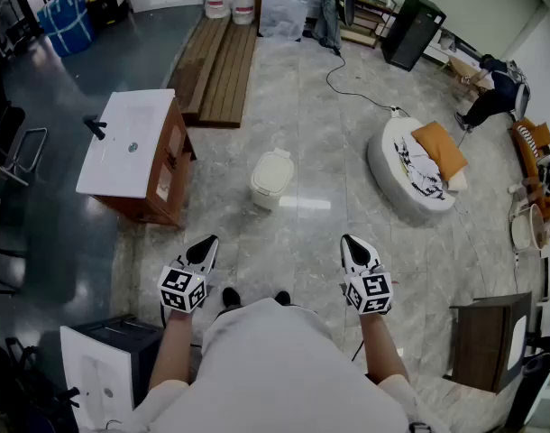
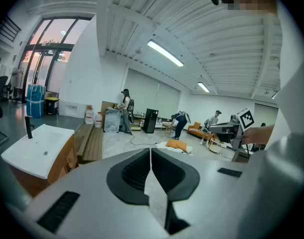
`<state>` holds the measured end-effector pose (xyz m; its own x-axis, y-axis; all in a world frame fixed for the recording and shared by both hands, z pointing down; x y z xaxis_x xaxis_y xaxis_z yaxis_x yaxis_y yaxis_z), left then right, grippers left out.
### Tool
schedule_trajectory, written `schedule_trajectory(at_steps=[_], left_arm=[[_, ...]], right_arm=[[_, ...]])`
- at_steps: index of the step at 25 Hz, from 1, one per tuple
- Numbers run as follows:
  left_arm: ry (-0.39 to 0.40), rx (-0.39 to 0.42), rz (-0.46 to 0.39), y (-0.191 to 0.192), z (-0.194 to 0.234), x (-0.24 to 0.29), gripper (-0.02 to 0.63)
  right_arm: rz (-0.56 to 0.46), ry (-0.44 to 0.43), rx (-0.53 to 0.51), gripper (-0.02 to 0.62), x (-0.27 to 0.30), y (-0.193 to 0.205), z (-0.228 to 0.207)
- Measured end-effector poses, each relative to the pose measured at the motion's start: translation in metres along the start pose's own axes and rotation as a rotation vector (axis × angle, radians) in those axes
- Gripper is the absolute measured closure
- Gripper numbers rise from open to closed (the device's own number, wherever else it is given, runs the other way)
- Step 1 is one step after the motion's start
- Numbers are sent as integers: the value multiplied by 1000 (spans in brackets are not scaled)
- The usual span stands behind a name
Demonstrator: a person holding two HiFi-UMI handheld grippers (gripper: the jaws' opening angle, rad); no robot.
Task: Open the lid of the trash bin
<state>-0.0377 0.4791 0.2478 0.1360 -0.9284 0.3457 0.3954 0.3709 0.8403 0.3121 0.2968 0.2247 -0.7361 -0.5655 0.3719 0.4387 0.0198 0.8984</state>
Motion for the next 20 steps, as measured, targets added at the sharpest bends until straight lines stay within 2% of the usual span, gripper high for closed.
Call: schedule_trajectory(at_steps=[12,20], left_arm=[[13,1,4,-8,14,8,581],[28,4,14,-15,36,1,583]], right_arm=[[3,22,16,565,14,-9,-2],[26,42,30,565,24,-15,17]])
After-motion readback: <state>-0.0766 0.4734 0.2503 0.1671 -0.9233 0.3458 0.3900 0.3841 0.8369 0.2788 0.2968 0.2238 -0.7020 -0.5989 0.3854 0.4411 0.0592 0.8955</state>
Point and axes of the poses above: the fingertips, and each gripper's own axes: x forward along the fingers, z to its left, y out of its underside, the point moved 8 cm from there along -x, backward along the fingers, and after that the axes turned 14 degrees about -x, right-handed, at the moved point
